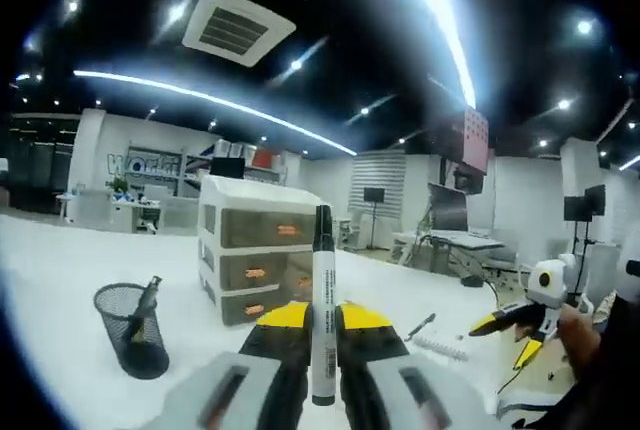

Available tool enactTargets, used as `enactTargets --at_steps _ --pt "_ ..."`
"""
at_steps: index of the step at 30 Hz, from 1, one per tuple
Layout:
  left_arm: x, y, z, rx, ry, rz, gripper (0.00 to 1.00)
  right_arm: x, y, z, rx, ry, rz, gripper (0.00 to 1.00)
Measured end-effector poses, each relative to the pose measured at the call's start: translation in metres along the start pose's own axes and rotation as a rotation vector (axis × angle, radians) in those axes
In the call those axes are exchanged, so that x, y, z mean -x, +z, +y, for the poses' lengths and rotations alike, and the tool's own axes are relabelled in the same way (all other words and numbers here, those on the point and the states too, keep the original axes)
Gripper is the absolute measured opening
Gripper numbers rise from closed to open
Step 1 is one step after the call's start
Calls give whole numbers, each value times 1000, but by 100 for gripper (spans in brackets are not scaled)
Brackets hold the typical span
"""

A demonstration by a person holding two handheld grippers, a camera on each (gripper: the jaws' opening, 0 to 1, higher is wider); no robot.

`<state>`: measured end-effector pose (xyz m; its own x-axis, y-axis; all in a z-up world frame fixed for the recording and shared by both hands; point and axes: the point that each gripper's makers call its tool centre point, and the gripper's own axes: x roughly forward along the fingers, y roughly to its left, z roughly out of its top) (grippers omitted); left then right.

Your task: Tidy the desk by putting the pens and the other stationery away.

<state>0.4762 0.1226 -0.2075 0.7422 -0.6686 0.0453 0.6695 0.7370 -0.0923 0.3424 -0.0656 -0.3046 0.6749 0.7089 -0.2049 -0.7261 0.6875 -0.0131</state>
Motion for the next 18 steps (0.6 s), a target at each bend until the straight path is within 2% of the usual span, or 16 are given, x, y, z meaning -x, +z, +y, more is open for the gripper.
enactTargets --at_steps 5,7,8,9,10,14,18 --pt "28 2 14 -68 99 -49 10 -1 2 -1 -3 -1 -11 59" --pt "40 8 19 -62 136 -90 10 0 1 -2 -1 -8 -9 59" --pt "49 12 29 -69 185 -121 10 0 1 -3 -4 -11 -10 59" --pt "54 13 33 -61 204 -131 10 0 0 -4 -7 -13 -11 59" --pt "59 16 38 -41 215 -159 10 0 0 -4 -10 -15 -12 59" --pt "63 18 50 -62 234 -162 10 0 -2 -6 -11 -16 -5 59" --pt "64 28 67 -70 259 -184 10 0 -2 -6 -12 -17 -10 59"
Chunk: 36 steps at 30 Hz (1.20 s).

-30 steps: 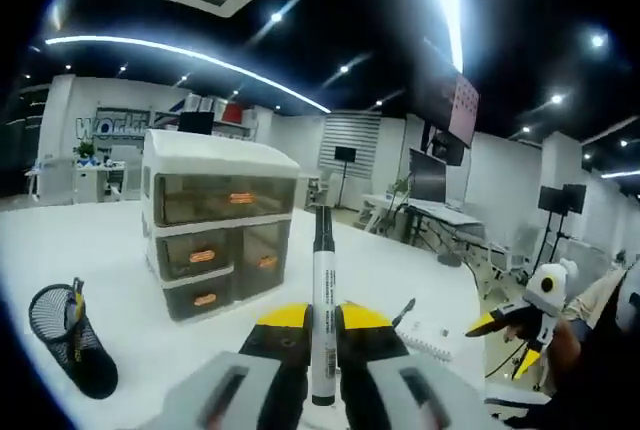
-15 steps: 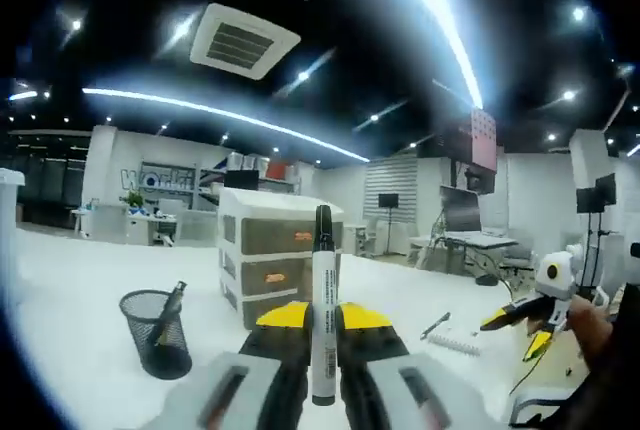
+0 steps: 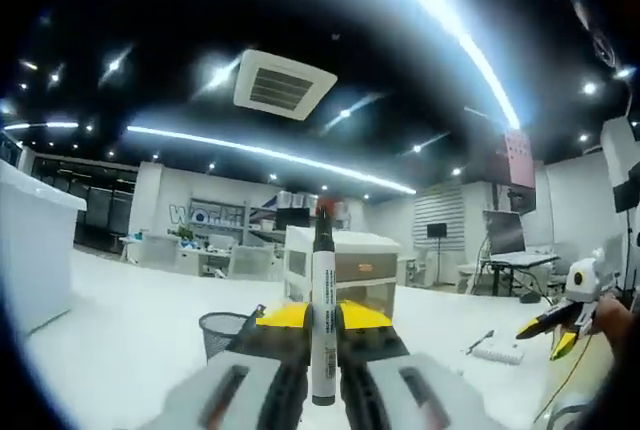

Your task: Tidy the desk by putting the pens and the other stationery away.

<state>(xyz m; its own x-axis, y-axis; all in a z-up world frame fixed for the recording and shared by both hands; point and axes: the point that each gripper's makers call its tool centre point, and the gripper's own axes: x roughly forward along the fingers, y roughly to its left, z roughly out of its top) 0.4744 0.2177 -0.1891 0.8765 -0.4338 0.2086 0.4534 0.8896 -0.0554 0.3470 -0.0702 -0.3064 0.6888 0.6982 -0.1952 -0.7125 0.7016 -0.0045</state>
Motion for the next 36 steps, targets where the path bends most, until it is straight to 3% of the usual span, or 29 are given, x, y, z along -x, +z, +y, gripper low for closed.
enactTargets --at_steps 7,18,26,36 --pt "-20 16 28 15 16 -45 10 1 -1 -2 -4 -8 2 59" --pt "-67 25 50 47 -9 -98 10 3 -3 -5 -12 -24 4 59" --pt "-97 17 64 13 3 -87 10 8 -5 -11 -17 -43 8 59" --pt "-128 -7 88 20 40 -41 10 9 -8 -17 -26 -56 12 59"
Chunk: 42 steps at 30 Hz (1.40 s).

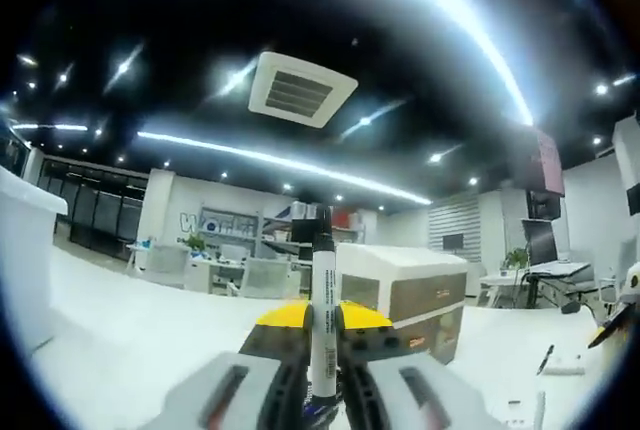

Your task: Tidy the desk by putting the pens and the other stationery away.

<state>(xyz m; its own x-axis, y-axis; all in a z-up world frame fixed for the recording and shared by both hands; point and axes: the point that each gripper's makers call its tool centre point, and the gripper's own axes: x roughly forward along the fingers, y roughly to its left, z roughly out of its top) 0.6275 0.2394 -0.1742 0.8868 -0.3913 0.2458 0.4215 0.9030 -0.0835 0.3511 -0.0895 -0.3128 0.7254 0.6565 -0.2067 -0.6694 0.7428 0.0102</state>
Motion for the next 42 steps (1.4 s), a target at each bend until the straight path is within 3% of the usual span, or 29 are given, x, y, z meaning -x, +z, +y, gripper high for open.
enactTargets --at_steps 6,15,24,42 --pt "-12 -15 5 1 13 22 10 2 -3 -4 -10 -9 2 59" --pt "-11 -22 -6 -33 18 35 10 4 -4 -7 -12 -11 3 59" --pt "-6 -33 -12 -63 17 58 10 5 -5 -4 -11 -8 6 59" --pt "9 -61 0 -62 37 106 10 4 0 2 5 8 -3 59"
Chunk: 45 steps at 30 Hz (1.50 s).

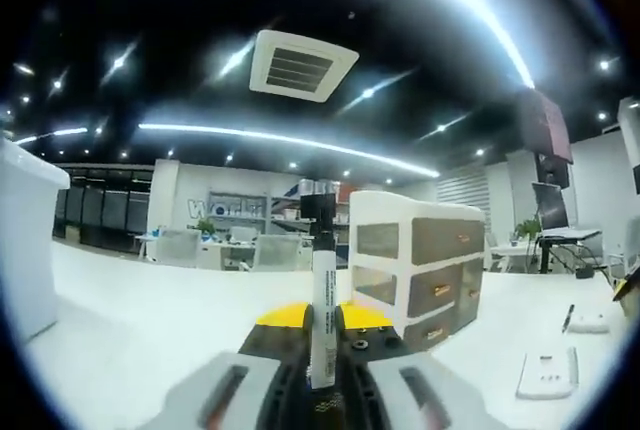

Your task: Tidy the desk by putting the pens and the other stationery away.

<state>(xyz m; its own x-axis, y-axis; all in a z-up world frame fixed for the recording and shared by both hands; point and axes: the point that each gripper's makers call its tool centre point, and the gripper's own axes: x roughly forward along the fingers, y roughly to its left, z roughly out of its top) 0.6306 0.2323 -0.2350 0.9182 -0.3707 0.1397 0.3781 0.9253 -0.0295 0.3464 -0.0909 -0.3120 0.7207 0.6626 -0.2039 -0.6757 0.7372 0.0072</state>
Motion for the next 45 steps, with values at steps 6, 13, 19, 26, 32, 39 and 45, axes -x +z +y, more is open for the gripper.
enactTargets --at_steps 6,13,19,26,32,39,45 --pt "4 -7 9 2 6 27 10 1 0 2 2 2 -3 59" --pt "14 -15 6 -24 12 51 11 0 0 6 4 9 -5 59" --pt "21 -18 8 -36 28 64 11 1 0 7 4 10 -9 59" --pt "30 -16 2 -42 32 69 25 1 -1 8 1 14 -12 59" --pt "43 -9 -11 -36 17 52 30 2 -1 8 0 17 -17 59" --pt "59 -2 -38 -46 -51 41 49 2 -1 9 0 20 -17 59" --pt "78 -4 -56 -71 -89 72 56 3 -1 9 -1 22 -19 59"
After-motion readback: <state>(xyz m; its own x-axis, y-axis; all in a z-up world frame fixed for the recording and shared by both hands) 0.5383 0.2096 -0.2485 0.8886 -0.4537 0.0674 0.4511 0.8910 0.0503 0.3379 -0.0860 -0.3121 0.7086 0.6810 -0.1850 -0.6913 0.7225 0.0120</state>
